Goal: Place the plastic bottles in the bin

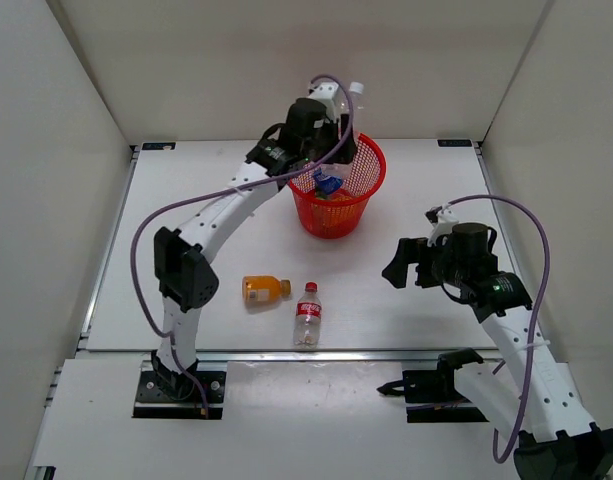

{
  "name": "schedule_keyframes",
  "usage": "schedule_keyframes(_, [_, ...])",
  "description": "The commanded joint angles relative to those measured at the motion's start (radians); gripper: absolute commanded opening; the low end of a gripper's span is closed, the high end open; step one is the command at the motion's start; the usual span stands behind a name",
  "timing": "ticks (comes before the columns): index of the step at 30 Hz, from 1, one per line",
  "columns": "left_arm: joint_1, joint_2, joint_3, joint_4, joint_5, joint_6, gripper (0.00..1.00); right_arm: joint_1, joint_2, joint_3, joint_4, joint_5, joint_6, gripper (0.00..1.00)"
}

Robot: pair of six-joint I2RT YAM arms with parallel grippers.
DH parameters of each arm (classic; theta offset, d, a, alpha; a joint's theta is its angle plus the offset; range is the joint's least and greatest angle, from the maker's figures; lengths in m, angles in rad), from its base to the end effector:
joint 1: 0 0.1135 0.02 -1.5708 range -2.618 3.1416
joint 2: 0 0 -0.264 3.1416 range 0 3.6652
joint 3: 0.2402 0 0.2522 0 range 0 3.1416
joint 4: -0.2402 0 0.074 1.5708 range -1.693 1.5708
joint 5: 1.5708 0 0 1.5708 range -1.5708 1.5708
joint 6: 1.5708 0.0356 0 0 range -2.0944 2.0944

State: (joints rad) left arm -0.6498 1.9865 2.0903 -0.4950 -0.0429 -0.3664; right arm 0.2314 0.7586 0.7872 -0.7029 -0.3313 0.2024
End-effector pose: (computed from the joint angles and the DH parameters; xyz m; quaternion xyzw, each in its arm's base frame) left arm 0.3714 -0.2803 0.3983 0.1055 0.8242 -0.2550 0.4945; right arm 0.1488 0.0470 0.2949 -0.0843 0.8877 0.2371 0.3855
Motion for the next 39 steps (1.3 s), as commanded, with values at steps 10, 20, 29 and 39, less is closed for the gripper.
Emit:
schedule_keyframes(10, [-0.068, -0.231, -0.164, -0.123, -0.046, 0.014, 0.99, 0.234, 0.103, 0.044, 0.083, 0.145, 0.028, 0.99])
schedule_keyframes(20, [0.077, -0.869, -0.861, -0.358, -0.292, -0.169, 0.99, 0.604, 0.321, 0.018, 0.302, 0.252, 0.302, 0.99])
schedule_keyframes(29, [0.228, -1.215, -1.168, -0.543, -0.233, -0.259, 0.99, 0.822, 0.658, 0.124, 0.398, 0.544, 0.446, 1.00])
schedule_keyframes(39, [0.233, -1.244, -1.191, -0.642, -0.203, -0.198, 0.99, 0.882, 0.940, 0.251, 0.257, 0.689, 0.476, 0.69])
